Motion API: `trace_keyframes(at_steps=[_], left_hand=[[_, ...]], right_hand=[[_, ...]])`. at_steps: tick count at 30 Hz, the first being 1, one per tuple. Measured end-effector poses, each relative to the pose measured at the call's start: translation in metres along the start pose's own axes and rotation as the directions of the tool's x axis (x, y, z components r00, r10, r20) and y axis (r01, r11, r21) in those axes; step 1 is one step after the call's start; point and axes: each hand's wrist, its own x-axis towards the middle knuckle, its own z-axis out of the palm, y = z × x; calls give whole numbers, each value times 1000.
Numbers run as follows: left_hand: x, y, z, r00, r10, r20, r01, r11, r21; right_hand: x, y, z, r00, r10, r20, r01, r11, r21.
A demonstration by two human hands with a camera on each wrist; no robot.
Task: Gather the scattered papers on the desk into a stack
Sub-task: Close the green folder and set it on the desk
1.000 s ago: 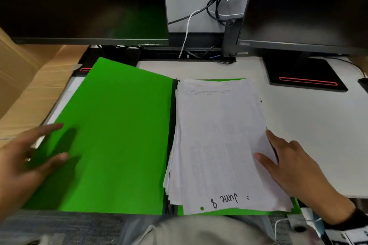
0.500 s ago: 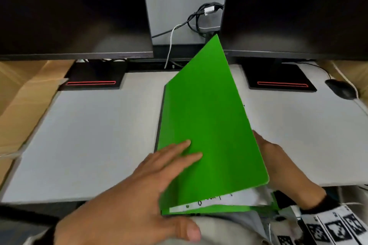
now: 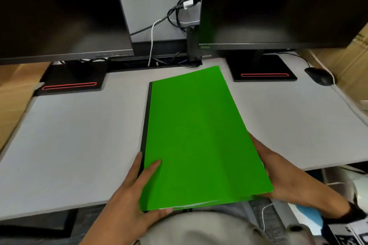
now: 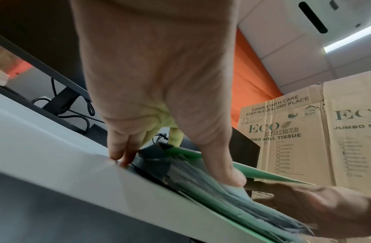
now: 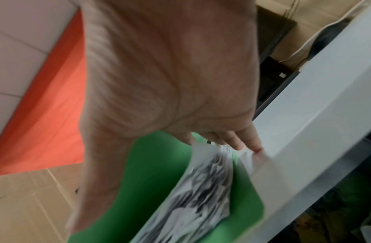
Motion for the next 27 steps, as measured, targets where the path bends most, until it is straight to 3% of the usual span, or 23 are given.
trace_keyframes(at_steps=[2,4,6,9,11,12,14,18,21,23,27], left_hand=[[0,2,-3,998,-38,41,37,999,31],[0,4,-3,997,-60,57,57,997,44],[0,4,1,998,-44,35,43,999,27],[0,0,5,999,28,-28,-29,999,-19],[0,-7,7,995,81,-61,-84,996,-43],[0,-12,8,991,111,-78,-115,992,-47],[1,-17,4,986,154,-69,-159,984,-83],[5,-18,-20,987,118,107,-86,960,-265],[30,-7,-42,994,50,99,-5,912,-409],[55,11,-54,996,1,84,35,904,-427],[100,25,-62,997,-61,42,73,906,-416]], right_hand=[[-11,-7,3,997,22,80,-17,998,-61],[-19,-9,10,995,33,96,-34,999,3],[-19,-11,22,1000,29,-5,-28,988,150],[-18,0,37,990,65,-126,-53,994,96],[-15,-3,28,989,125,-85,-101,965,243],[-15,-2,16,992,123,11,-121,947,296],[-9,6,-16,985,137,101,-159,955,252],[35,30,-79,920,381,-88,-280,799,533],[87,29,-95,867,491,-90,-338,711,616],[120,22,-85,858,512,-40,-388,697,603],[163,5,-48,874,485,-29,-411,771,487]])
